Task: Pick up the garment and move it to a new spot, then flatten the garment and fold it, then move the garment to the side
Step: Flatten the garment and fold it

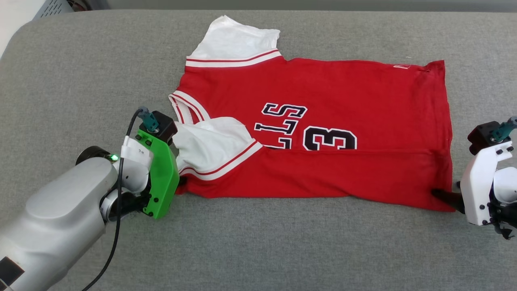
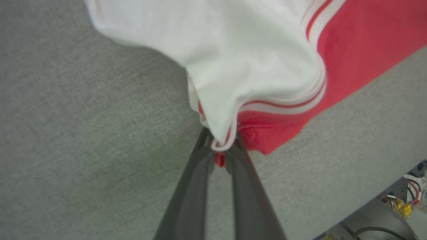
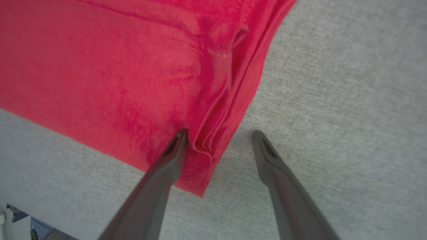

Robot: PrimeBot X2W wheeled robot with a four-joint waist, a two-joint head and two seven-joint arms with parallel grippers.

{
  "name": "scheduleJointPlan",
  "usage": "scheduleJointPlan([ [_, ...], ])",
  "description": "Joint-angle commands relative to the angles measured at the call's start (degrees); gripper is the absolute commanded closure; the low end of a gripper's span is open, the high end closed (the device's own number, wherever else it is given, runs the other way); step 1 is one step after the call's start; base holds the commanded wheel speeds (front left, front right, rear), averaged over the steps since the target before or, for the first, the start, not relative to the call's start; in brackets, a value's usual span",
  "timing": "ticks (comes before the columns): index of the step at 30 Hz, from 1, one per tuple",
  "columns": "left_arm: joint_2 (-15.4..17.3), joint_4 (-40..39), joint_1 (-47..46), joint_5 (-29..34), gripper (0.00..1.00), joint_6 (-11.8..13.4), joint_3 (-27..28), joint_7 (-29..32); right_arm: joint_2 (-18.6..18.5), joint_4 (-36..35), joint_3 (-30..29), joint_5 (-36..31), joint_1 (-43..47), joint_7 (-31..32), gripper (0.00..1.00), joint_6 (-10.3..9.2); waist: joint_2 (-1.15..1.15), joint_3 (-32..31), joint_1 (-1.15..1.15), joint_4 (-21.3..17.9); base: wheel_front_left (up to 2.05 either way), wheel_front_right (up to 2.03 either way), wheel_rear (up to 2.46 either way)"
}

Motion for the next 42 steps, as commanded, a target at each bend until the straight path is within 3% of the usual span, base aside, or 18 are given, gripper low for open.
scheduleJointPlan([
  [1, -0.2, 0.3, -1.1, 0.5, 1.0, -0.2, -0.3, -0.6, 2.0, 1.9, 2.1, -0.4, 1.0, -0.2, 0.0, -0.03, 0.0, 0.9, 0.0, 0.4, 0.0, 0.0, 0.0],
  [6, -0.5, 1.4, -0.8, -0.3, 1.0, -0.2, -1.6, -1.7, 4.5, 4.5, 4.8, 0.5, 2.2, -3.7, 0.0, -0.03, 0.0, 0.5, 0.0, 0.2, 0.0, 0.0, 0.0],
  [7, -0.5, 1.7, -0.6, -0.5, 1.0, -0.2, -1.9, -2.0, 4.3, 4.6, 5.5, 0.6, 2.2, -4.6, 0.69, -0.03, 0.0, 0.0, 0.0, 0.1, 0.0, 0.0, 0.0],
  [8, -0.4, 1.9, -0.3, -0.7, 1.0, -0.2, -2.2, -2.2, 4.3, 4.5, 5.6, 1.1, 2.1, -5.4, 1.0, -0.03, 0.0, -0.4, 0.0, -0.1, 0.0, 0.0, 0.0],
  [16, 1.7, 1.6, 3.6, -5.6, 1.0, -0.2, -3.4, -4.5, -0.8, 0.0, 5.0, 5.2, 3.4, -11.7, 1.0, -0.03, 0.0, -8.1, 0.0, -0.9, 0.0, 0.0, 0.0],
  [26, 7.7, -6.8, 8.6, -7.2, 1.0, -0.2, -4.6, -5.3, -7.2, -9.6, 1.3, 8.0, 12.6, -12.0, 1.0, -0.03, 0.0, -11.2, 0.0, -0.8, 0.0, 0.0, 0.0],
  [30, 8.5, -9.8, 10.7, -7.0, 1.0, 0.8, -5.0, -5.9, -8.5, -11.9, -1.1, 8.4, 16.0, -11.0, 1.0, -0.03, 0.0, -10.7, 0.0, -0.8, 0.0, 0.0, 0.0],
  [37, 7.3, -9.2, 11.4, -5.9, 1.0, 2.7, -4.9, -7.3, -5.6, -11.8, -3.3, 6.3, 16.0, -9.0, 1.0, -0.03, 0.0, -6.6, 0.0, -1.2, 0.0, 0.0, 0.0],
  [42, 4.9, -3.3, 11.6, -5.3, 1.0, 2.6, -5.2, -7.6, -0.9, -5.4, -2.4, 3.1, 13.8, -9.0, 1.0, -0.03, 0.0, -4.2, 0.0, -1.3, 0.0, 0.0, 0.0],
])
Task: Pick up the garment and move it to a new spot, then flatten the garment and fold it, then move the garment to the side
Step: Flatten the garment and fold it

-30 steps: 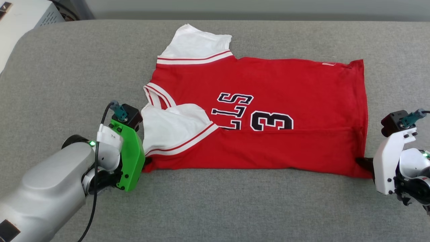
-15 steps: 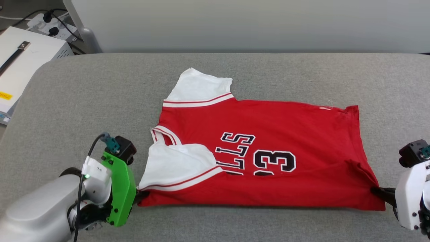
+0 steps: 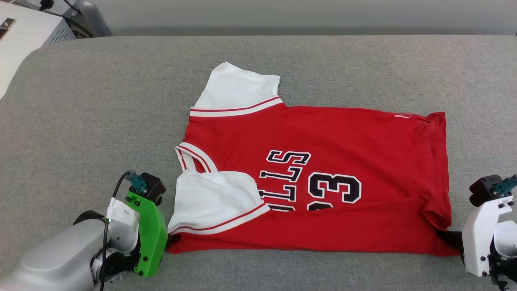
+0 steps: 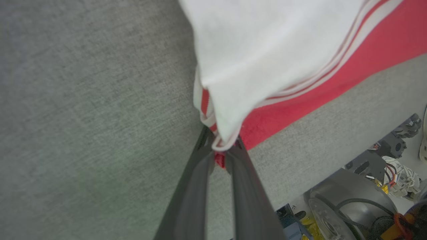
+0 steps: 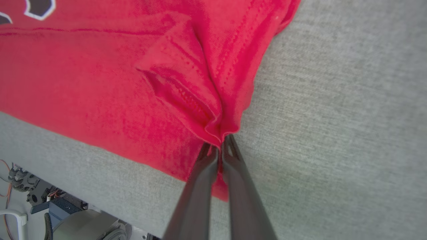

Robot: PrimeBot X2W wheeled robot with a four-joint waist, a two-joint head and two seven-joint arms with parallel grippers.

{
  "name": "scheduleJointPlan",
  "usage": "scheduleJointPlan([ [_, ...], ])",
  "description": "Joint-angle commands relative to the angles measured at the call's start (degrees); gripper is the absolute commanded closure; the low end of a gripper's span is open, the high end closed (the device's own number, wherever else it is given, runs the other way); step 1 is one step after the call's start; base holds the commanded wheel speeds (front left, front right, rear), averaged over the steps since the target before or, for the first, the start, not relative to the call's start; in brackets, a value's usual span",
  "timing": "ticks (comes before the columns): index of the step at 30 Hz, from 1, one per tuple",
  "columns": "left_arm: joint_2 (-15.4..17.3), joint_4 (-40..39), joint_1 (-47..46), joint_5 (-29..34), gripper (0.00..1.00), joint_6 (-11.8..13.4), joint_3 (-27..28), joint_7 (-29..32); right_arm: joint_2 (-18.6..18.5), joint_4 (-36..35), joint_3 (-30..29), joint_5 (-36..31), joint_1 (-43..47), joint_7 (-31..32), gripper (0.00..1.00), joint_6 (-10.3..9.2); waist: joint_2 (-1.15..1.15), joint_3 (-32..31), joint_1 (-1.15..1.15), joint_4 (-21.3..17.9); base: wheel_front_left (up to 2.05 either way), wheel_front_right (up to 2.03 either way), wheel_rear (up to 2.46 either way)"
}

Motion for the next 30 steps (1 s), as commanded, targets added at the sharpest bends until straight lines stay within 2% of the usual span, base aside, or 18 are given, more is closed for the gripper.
scheduleJointPlan([
  [1, -1.6, 2.8, 1.3, -0.3, 1.0, -0.5, 0.2, -1.4, 2.1, 2.8, 0.7, -0.6, -0.7, -1.5, 1.0, -0.03, 0.0, 0.5, 0.0, 0.1, 0.0, 0.0, 0.0],
  [2, -1.8, 3.2, 1.5, -0.5, 0.55, -0.6, 0.4, -1.9, 2.4, 3.1, 0.6, -0.6, -0.6, -2.2, 1.0, -0.03, 0.0, 0.2, 0.0, 0.2, 0.0, 0.0, 0.0],
  [3, -1.9, 3.6, 1.5, -0.2, 0.0, -0.7, 0.5, -2.8, 2.6, 3.4, 0.4, -0.6, -0.5, -3.1, 0.58, -0.03, 0.0, -0.4, 0.0, 0.3, 0.0, 0.0, 0.0],
  [4, -1.8, 3.7, 1.4, 0.1, 0.0, -0.8, 0.6, -3.5, 2.6, 3.4, 0.3, -0.6, -0.3, -3.9, 0.0, -0.03, 0.0, -0.8, 0.0, 0.4, 0.0, 0.0, 0.0],
  [10, 0.4, 2.0, 0.0, 1.3, 0.0, -0.4, 2.7, -7.4, 2.3, 1.0, -4.2, -3.2, 0.9, -14.4, 0.0, -0.03, 0.0, -3.7, 0.0, 0.7, 0.0, 0.0, 0.0],
  [13, 1.9, 0.2, -2.3, 2.8, 0.0, 1.4, 4.9, -10.2, 4.0, -0.5, -9.1, -7.0, 0.9, -22.2, 0.0, -0.03, 0.0, -4.3, 0.0, 0.4, 0.0, 0.0, 0.0],
  [18, 2.4, -0.5, -7.5, 6.5, 0.0, 5.9, 9.4, -16.9, 9.9, -4.7, -16.2, -14.0, 0.3, -31.0, 0.0, -0.03, 0.0, -3.4, 0.0, -1.3, 0.0, 0.0, 0.0],
  [22, 1.3, 0.6, -13.0, 8.9, 0.0, 8.0, 12.3, -20.2, 16.0, -9.8, -21.5, -21.3, 0.4, -36.4, 0.0, -0.03, 0.0, -1.0, 0.0, -3.2, 0.0, 0.0, 0.0],
  [26, -0.3, 3.0, -20.0, 11.5, 0.0, 8.2, 13.9, -20.7, 20.9, -14.2, -23.9, -27.2, 1.0, -40.2, 0.0, -0.03, 0.0, 2.9, 0.0, -5.3, 0.0, 0.0, 0.0],
  [30, -2.6, 6.9, -27.8, 13.9, 0.0, 6.4, 13.6, -17.7, 24.7, -17.6, -24.5, -30.6, 1.7, -41.5, 0.0, -0.03, 0.0, 7.3, 0.0, -7.6, 0.0, 0.0, 0.0],
])
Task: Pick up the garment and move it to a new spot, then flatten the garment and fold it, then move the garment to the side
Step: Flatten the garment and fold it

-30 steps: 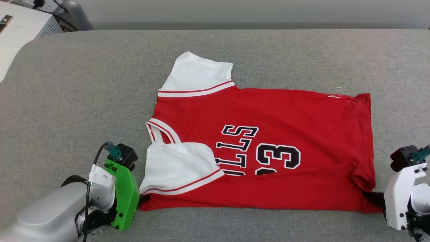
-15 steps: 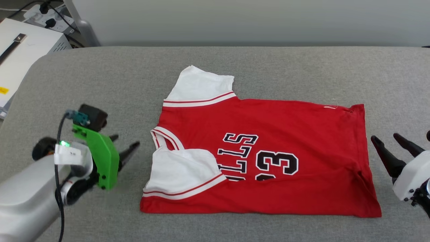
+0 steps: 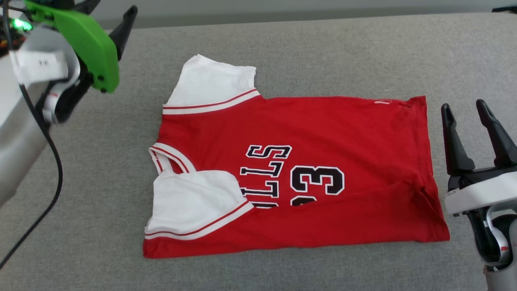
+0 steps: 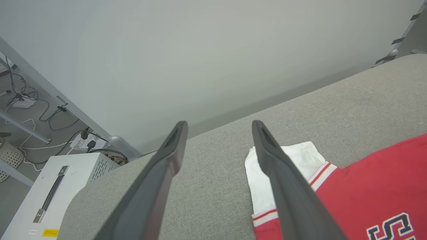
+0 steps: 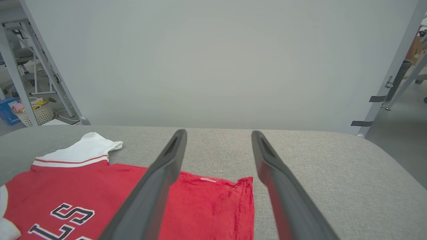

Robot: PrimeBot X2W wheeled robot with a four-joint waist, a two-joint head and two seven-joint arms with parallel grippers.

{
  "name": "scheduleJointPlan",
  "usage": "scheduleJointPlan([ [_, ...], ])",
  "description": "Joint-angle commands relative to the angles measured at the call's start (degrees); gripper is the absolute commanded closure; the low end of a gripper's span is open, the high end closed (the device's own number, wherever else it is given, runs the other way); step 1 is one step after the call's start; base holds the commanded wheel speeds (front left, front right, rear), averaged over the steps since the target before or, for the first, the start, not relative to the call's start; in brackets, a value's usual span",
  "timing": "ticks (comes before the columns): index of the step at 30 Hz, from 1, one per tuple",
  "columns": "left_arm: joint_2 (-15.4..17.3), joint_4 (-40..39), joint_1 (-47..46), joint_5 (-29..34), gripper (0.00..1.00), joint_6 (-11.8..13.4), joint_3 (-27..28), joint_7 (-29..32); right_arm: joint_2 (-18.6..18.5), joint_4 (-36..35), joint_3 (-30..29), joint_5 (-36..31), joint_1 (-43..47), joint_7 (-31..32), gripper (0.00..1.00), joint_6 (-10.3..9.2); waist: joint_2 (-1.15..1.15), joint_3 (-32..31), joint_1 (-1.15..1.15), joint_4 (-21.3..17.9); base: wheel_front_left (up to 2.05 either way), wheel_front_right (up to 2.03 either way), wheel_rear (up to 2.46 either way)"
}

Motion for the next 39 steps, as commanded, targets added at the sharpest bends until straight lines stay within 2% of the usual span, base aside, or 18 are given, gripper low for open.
scheduleJointPlan([
  [1, -1.1, 1.2, -2.3, 0.5, 0.0, -1.1, -0.3, 1.7, 0.8, -0.9, 0.1, -0.7, 0.7, -0.1, 0.0, -0.05, 0.0, 5.6, 0.0, -3.9, 0.0, 0.0, 0.0],
  [4, -3.1, 5.4, -8.0, -1.4, 0.0, -4.5, -0.9, 9.4, 1.7, -2.7, 0.6, -2.4, 0.5, 0.2, 0.0, -0.05, 0.0, 9.1, 0.0, -6.0, 0.0, 0.0, 0.0],
  [9, -5.0, 10.9, -14.9, -4.4, 0.0, -7.2, -3.3, 25.1, 2.0, -4.5, 1.7, -2.5, -1.0, 0.4, 0.0, -0.05, 0.0, 13.4, 0.0, -8.5, 0.0, 0.0, 0.0],
  [10, -5.8, 12.9, -18.4, -5.8, 0.0, -8.0, -4.8, 33.9, 1.7, -5.2, 2.2, -2.0, -2.0, 1.0, 0.0, -0.05, 0.0, 15.8, 0.0, -9.5, 0.0, 0.0, 0.0],
  [16, -7.2, 17.0, -22.3, -4.3, 0.0, -8.4, -7.8, 41.2, 1.1, -5.3, 3.3, -1.0, -3.9, 1.5, 0.0, -0.05, 0.0, 19.6, 0.0, -10.8, 0.0, 0.0, 0.0],
  [26, -6.7, 21.4, -19.9, -4.4, 0.0, -9.0, -11.1, 45.9, 0.4, -2.6, 4.7, 0.4, -6.1, 0.0, 0.0, -0.05, 0.0, 21.2, 0.0, -12.0, 0.0, 0.0, 0.0],
  [27, -6.5, 21.3, -19.5, -4.6, 0.82, -9.0, -11.4, 46.5, 0.4, -2.4, 4.5, 0.6, -6.2, -0.1, 0.0, -0.05, 0.0, 21.1, 0.0, -12.0, 0.0, 0.0, 0.0],
  [28, -6.3, 21.1, -19.0, -5.1, 1.0, -9.1, -11.5, 46.9, 0.3, -2.1, 4.3, 0.8, -6.3, -0.2, 0.0, -0.05, 0.0, 20.9, 0.0, -11.8, 0.0, 0.0, 0.0],
  [34, -5.9, 19.5, -18.0, -5.8, 1.0, -9.2, -11.1, 42.7, -1.9, -1.6, 2.9, 1.2, -8.4, 0.1, 0.0, -0.05, 0.0, 18.8, 0.0, -10.0, 0.0, 0.0, 0.0],
  [39, -6.9, 17.5, -17.3, -6.4, 1.0, -9.3, -10.1, 36.4, -6.2, -1.3, 1.5, 1.6, -12.4, 3.4, 0.0, -0.05, 0.0, 15.4, 0.0, -7.3, 0.0, 0.0, 0.0],
])
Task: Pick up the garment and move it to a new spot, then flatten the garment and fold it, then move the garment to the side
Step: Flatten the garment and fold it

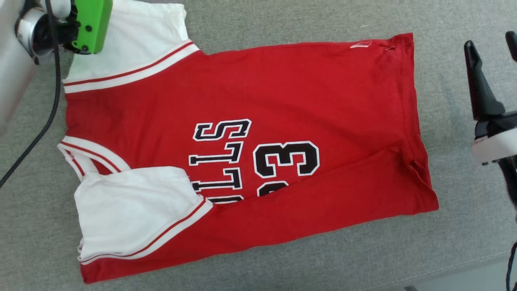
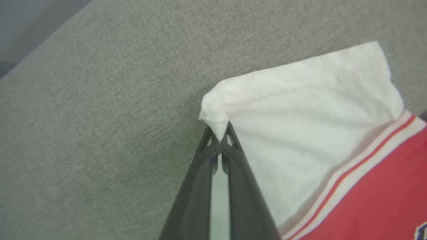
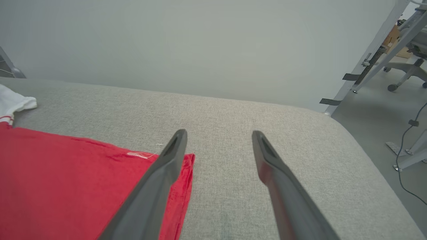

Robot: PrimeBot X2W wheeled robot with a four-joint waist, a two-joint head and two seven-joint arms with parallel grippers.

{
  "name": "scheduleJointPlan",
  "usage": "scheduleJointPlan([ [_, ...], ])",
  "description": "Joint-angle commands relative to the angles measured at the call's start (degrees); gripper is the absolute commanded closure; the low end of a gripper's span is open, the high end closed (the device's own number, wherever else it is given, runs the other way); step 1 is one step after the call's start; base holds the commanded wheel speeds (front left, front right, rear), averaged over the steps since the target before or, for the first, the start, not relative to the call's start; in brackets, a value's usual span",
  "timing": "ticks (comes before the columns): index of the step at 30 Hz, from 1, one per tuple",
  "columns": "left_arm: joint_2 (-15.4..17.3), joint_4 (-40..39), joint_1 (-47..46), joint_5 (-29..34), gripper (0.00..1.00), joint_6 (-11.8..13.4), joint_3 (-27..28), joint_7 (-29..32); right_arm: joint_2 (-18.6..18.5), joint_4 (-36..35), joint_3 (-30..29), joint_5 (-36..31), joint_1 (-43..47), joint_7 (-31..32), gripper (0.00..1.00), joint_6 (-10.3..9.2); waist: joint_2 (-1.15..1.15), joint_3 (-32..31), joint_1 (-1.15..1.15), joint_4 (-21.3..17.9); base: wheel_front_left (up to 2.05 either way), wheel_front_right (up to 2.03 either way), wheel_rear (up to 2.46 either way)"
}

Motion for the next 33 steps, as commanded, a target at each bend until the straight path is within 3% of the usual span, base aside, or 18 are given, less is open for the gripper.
scheduleJointPlan([
  [1, -0.4, -1.0, 1.2, -0.6, 1.0, -0.1, 0.0, -1.4, -1.5, 0.2, 0.1, 0.9, -1.9, 1.7, 0.0, -0.05, 0.0, -2.9, -0.01, 2.7, 0.0, 0.0, 0.0],
  [7, -0.7, -5.9, 3.0, -1.0, 1.0, -0.2, -0.9, -7.3, -8.8, 3.2, 3.1, 5.7, -8.6, 14.9, 0.0, -0.05, 0.0, -6.5, -0.01, 6.1, 0.0, 0.0, 0.0],
  [16, 0.0, -13.4, 5.0, -0.3, 1.0, -0.2, -2.7, -13.4, -19.3, 10.3, 14.0, 20.5, -18.1, 43.9, 0.0, -0.05, 0.0, -7.7, -0.01, 10.1, 0.0, 0.0, 0.0],
  [22, 0.0, -17.4, 4.6, 0.3, 1.0, -0.2, -3.1, -16.1, -21.2, 14.8, 17.1, 24.6, -22.3, 53.5, 0.0, -0.05, 0.0, -5.5, -0.01, 13.0, 0.0, 0.0, 0.0],
  [32, -0.8, -19.9, 2.5, 1.4, 1.0, -0.2, -3.7, -18.3, -18.4, 24.1, 20.8, 23.5, -26.2, 56.8, 0.0, -0.05, 0.0, -1.6, -0.01, 16.0, 0.0, 0.0, 0.0],
  [33, -0.7, -19.8, 2.4, 1.4, 1.0, -0.2, -4.0, -18.7, -17.8, 25.9, 24.2, 24.0, -24.5, 57.9, 0.0, -0.05, 0.0, -1.3, -0.01, 15.9, 0.0, 0.0, 0.0],
])
